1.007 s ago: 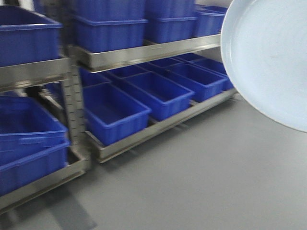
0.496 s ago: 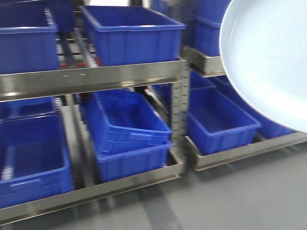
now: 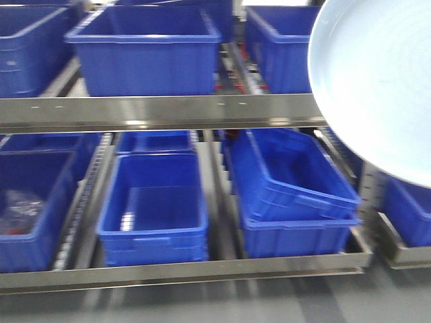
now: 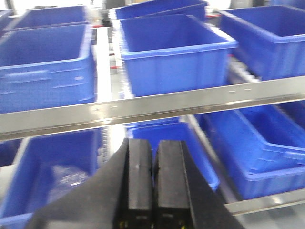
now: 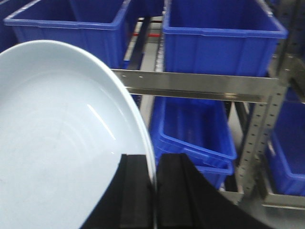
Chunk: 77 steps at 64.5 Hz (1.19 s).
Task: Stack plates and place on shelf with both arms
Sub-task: 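Drive the base up to the shelf rack of blue bins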
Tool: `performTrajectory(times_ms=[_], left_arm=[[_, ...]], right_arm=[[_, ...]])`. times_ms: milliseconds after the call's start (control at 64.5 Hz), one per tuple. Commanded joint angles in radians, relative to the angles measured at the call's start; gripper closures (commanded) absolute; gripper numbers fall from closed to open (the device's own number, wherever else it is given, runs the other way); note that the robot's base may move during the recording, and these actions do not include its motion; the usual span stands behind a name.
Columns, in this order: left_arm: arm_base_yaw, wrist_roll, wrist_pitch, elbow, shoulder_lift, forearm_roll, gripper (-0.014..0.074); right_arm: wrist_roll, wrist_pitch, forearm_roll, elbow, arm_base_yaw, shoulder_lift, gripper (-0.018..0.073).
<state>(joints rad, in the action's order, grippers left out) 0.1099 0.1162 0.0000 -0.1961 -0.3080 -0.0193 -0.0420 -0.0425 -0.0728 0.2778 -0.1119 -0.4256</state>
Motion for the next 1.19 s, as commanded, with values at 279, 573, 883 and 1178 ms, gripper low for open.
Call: performTrajectory(times_ms=[279,573,883,1178], left_arm=[[-0.003,-0.008,-0.090,-0.036,-0.007,-0.008,0.0514],[-0.003,-0.008,-0.090,-0.036,-0.007,-0.008,0.0514],[-0.003,-0.008,-0.090,-0.036,-0.007,-0.008,0.0514],[-0.003,-0.008,-0.090,-0.036,-0.007,-0.008,0.0514]], right_arm=[[0.005,0.103,-0.002,0.032,0.006,-0.004,0.0503],[0.005,0.103,-0.002,0.032,0.006,-0.004,0.0503],[0.005,0.103,-0.002,0.032,0.006,-0.004,0.0503],[0.005,0.103,-0.002,0.032,0.006,-0.004,0.0503]])
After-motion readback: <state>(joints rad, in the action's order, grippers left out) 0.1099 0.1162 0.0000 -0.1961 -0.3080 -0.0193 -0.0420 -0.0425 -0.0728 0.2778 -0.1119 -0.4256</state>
